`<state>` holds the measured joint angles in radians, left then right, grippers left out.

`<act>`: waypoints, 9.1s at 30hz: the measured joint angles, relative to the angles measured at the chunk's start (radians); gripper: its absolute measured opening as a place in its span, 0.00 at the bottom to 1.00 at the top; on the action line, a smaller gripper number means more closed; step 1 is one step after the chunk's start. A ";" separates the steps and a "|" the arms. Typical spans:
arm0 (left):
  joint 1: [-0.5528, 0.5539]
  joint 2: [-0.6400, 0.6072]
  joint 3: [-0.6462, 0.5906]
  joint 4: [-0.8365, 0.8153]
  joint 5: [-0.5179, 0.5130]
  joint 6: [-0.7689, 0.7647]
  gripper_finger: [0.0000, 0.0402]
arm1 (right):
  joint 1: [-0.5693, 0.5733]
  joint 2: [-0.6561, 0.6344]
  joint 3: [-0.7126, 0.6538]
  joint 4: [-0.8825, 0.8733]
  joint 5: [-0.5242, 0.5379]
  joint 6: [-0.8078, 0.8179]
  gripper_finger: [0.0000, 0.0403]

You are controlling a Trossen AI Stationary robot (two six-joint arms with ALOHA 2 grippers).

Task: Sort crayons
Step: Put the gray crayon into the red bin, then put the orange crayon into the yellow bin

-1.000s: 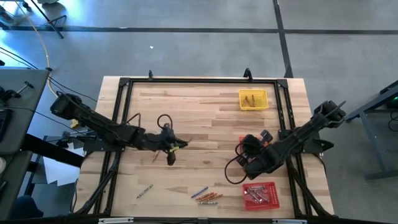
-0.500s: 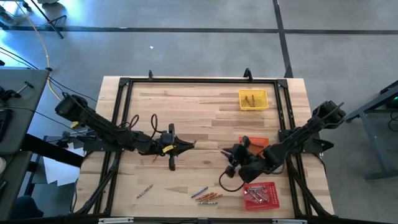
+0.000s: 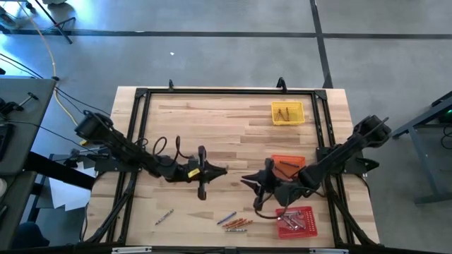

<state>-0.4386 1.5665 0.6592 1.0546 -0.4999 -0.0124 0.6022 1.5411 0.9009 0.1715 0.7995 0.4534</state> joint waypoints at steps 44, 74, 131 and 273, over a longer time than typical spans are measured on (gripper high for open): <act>-0.046 0.039 0.080 -0.010 0.011 0.148 0.00 | -0.044 0.112 0.001 0.306 -0.076 -0.210 0.13; -0.046 0.039 0.080 -0.018 0.011 0.146 0.00 | -0.118 0.112 0.001 0.407 -0.250 -0.252 0.25; -0.038 0.039 0.080 -0.075 -0.003 0.066 0.28 | -0.188 -0.043 0.002 0.171 -0.123 -0.171 0.01; -0.002 -0.148 0.067 -1.791 0.280 -1.146 0.33 | 0.063 -0.056 0.001 -0.504 -0.477 0.377 0.23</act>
<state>-0.4408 1.4189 0.7260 -0.7364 -0.2195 -1.1580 0.6655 1.4853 0.9020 -0.3321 0.3225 0.8299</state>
